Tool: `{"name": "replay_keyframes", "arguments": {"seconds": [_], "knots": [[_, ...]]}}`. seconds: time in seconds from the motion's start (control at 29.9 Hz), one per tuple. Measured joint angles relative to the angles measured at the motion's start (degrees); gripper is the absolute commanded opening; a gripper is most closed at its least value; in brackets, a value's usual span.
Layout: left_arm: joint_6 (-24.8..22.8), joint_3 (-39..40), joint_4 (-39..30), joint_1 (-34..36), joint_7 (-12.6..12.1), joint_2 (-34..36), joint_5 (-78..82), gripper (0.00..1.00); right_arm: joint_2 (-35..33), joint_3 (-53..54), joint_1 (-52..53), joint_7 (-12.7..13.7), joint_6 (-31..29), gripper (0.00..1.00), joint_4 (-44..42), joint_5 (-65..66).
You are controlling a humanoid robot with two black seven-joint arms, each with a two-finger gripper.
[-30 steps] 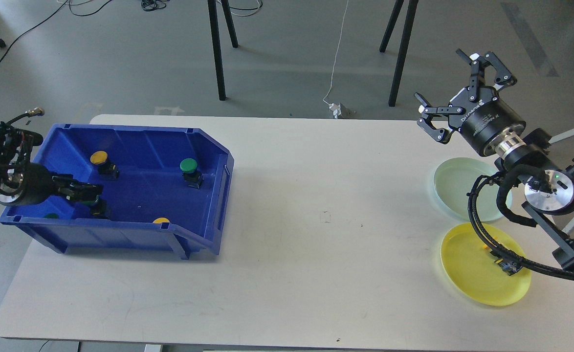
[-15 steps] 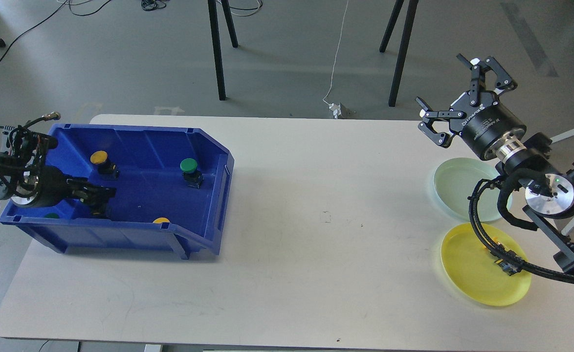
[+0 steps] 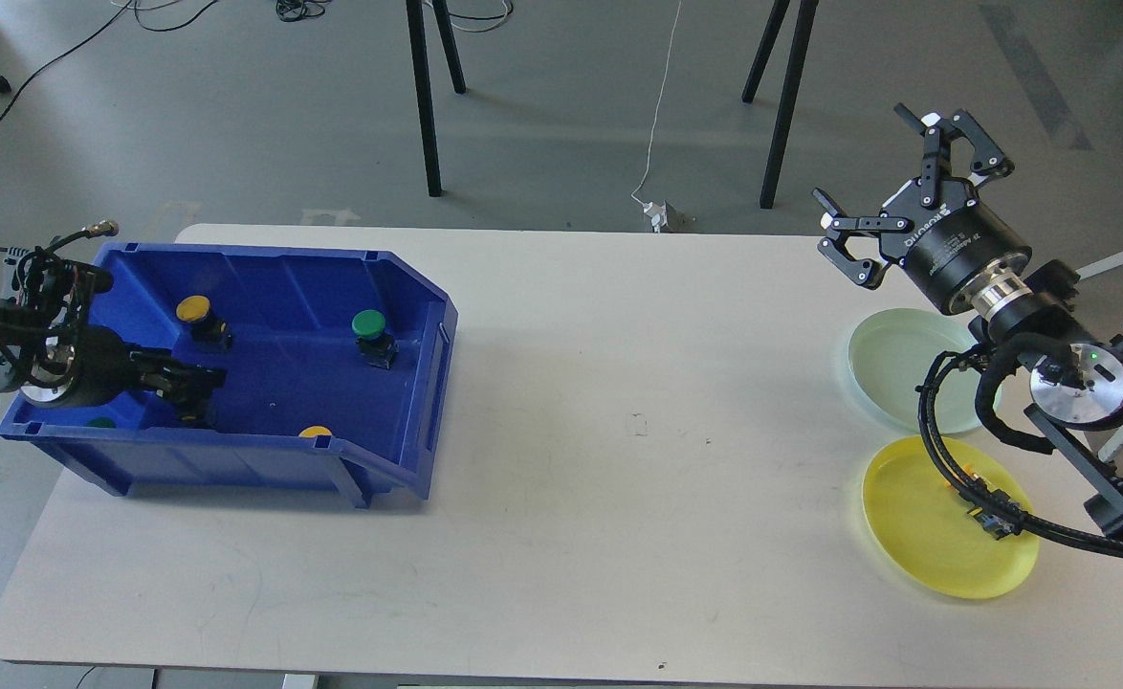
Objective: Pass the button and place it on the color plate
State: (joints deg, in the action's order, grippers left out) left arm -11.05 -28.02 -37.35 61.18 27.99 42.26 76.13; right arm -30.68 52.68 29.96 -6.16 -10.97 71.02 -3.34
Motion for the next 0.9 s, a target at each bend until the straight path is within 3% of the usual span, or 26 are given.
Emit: {"name": "replay_keyframes", "arguments": {"seconds": [0.9], "knots": [[-2.74,-0.79,2.81,0.86,0.01,-1.69,0.99,0.76,0.0,1.45,-2.11,-0.08,-1.52,0.99,0.0,0.05]]}}
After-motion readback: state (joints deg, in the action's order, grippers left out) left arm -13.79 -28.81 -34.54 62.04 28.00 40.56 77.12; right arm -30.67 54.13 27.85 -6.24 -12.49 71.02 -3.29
